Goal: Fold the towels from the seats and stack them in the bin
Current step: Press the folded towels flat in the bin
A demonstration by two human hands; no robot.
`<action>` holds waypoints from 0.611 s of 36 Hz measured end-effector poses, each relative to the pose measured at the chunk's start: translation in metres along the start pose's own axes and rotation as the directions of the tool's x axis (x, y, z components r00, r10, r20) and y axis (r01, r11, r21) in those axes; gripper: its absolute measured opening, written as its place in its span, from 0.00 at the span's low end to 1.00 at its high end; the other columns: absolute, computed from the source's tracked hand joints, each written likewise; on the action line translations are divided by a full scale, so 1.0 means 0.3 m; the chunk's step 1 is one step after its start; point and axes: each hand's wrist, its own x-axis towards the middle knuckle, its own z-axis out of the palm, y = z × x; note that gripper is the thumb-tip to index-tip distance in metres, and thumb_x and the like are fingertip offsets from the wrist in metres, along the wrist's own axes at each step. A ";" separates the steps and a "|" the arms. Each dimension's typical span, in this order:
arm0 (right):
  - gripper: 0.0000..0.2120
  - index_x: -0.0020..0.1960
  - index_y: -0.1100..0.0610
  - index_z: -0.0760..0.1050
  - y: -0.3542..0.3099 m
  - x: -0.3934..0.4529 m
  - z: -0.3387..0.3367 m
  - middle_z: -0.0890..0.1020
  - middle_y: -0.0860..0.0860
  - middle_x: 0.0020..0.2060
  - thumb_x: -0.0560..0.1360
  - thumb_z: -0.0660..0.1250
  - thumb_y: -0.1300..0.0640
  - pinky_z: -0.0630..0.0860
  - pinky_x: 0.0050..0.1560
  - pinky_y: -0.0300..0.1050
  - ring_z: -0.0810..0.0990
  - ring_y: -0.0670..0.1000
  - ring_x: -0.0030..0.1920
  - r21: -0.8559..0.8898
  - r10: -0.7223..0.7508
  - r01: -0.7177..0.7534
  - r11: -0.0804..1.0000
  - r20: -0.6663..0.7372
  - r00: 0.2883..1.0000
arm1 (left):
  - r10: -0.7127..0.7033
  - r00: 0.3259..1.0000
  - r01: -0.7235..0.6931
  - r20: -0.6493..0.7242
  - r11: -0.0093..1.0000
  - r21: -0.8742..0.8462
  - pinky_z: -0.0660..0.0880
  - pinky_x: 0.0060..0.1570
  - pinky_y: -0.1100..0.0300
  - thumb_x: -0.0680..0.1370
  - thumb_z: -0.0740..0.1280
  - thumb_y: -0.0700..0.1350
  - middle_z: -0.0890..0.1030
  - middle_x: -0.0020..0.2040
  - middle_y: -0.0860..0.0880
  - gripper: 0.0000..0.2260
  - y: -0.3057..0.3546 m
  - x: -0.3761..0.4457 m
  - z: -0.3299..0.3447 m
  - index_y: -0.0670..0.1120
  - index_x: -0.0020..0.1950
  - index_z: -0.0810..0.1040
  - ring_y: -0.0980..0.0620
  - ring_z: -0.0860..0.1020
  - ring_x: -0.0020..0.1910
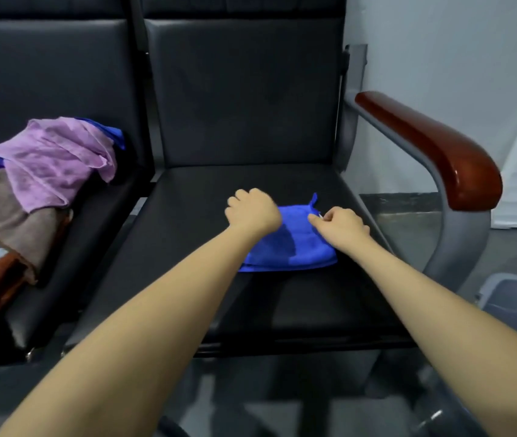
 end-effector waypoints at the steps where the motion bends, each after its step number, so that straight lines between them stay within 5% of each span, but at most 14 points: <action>1: 0.26 0.61 0.57 0.76 -0.007 -0.003 0.003 0.75 0.58 0.62 0.76 0.59 0.38 0.66 0.63 0.51 0.71 0.61 0.64 -0.023 0.009 -0.010 1.000 -0.007 1.000 | -0.009 1.000 0.011 -0.029 0.998 0.064 0.63 0.64 0.52 0.80 0.59 0.50 0.65 0.68 0.40 0.20 -0.023 0.000 0.014 0.40 0.68 0.65 0.41 0.65 0.67; 12: 0.38 0.68 0.64 0.65 -0.086 -0.028 0.056 0.68 0.60 0.65 0.76 0.55 0.32 0.63 0.64 0.50 0.67 0.58 0.65 -0.317 0.057 -0.098 0.943 -0.135 0.989 | -0.053 0.994 0.070 -0.098 0.981 0.181 0.67 0.58 0.54 0.81 0.56 0.58 0.73 0.63 0.41 0.25 -0.151 0.032 0.102 0.38 0.64 0.68 0.42 0.72 0.62; 22: 0.25 0.66 0.61 0.65 -0.109 -0.058 0.076 0.73 0.59 0.63 0.80 0.56 0.43 0.64 0.62 0.52 0.70 0.59 0.63 -0.265 -0.071 0.033 0.964 -0.132 0.989 | 0.069 0.985 -0.048 -0.156 0.990 0.134 0.66 0.38 0.56 0.83 0.56 0.48 0.75 0.57 0.43 0.12 -0.160 0.007 0.116 0.40 0.59 0.65 0.44 0.79 0.50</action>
